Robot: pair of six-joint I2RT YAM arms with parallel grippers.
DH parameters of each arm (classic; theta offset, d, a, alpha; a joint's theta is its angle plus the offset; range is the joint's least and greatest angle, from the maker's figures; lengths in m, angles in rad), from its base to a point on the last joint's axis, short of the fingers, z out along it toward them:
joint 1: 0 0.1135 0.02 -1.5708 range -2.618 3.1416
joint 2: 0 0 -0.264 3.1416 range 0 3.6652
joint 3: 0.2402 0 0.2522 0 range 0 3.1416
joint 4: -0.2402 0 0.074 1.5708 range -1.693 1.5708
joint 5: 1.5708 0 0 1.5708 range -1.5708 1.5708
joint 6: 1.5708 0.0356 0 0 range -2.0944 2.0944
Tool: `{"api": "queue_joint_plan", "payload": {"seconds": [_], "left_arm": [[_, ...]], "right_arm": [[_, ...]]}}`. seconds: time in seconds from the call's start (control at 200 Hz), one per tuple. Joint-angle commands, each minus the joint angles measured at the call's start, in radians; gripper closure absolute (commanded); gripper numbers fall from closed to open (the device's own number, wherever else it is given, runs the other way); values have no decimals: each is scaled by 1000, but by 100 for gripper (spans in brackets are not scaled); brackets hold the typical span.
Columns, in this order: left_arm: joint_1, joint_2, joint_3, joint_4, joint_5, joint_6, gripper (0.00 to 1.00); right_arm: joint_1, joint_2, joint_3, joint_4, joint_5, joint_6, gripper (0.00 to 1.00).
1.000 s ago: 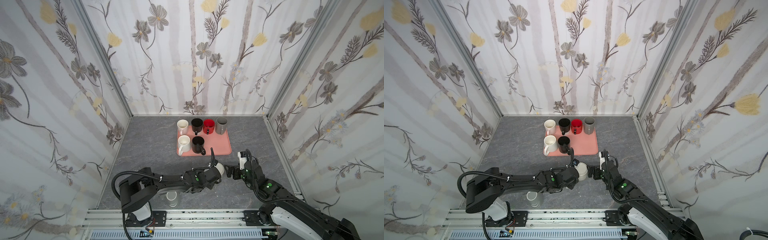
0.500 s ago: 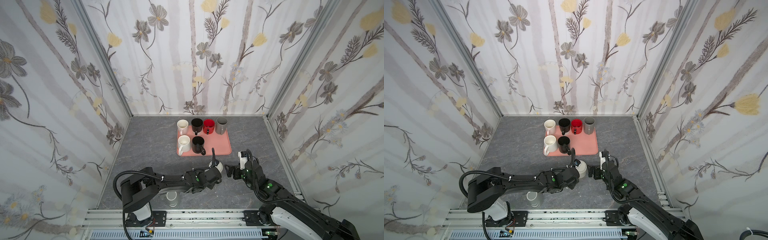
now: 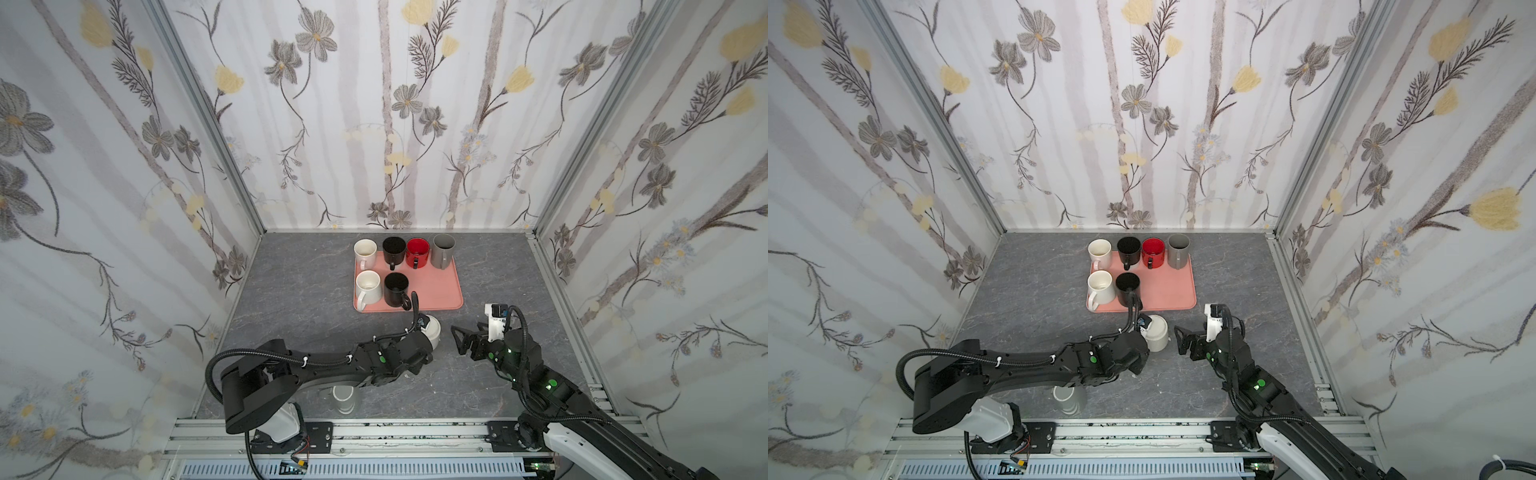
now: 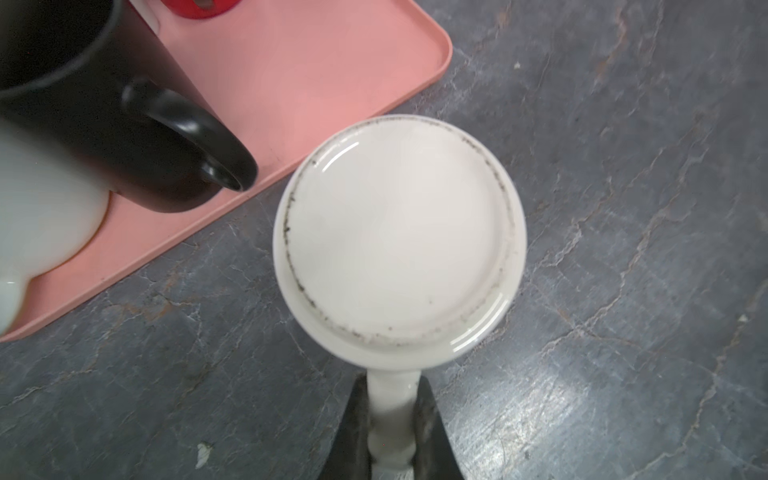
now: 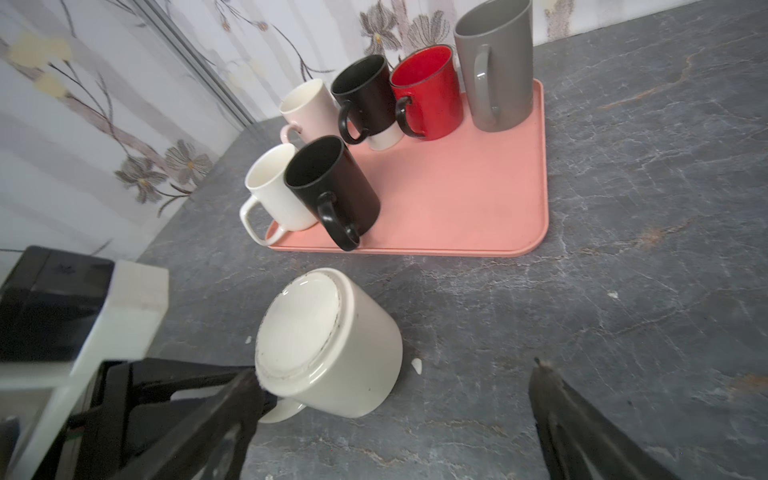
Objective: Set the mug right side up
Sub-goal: 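Raise the cream mug with the left gripper while the right gripper grasps its handle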
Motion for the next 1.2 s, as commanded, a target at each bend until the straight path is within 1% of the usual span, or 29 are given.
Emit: {"api": "queue_joint_plan", "payload": {"seconds": [0.0,0.13,0.215,0.315,0.42,0.594,0.799,0.894,0.999,1.109,1.194], "left_arm": [[37,-82,-33,180,18,-36,100],[85,-214,-88,287,47,-55,100],[125,-317,-163,416,55,-84,100],[193,-414,-228,547,136,-133,100],[219,-466,-245,626,187,-141,100],[227,-516,-276,798,240,-151,100],[226,-544,-300,966,300,-151,100],[227,-536,-296,1004,318,-152,100],[226,-528,-287,1034,340,-157,100],[227,-530,-281,1046,353,-161,100],[226,-533,-276,1042,361,-161,100]], "right_arm": [[1,-45,-30,139,-79,40,0],[1,-76,-69,273,-168,87,2],[2,-63,-93,396,-244,127,4],[3,-13,-106,537,-307,186,7],[8,75,-103,688,-380,240,10],[43,242,-70,952,-436,317,13],[95,409,19,1177,-476,363,13],[124,482,68,1258,-492,384,13],[133,563,108,1367,-502,431,14],[137,637,143,1479,-513,472,20],[147,677,173,1516,-519,484,25]]}}
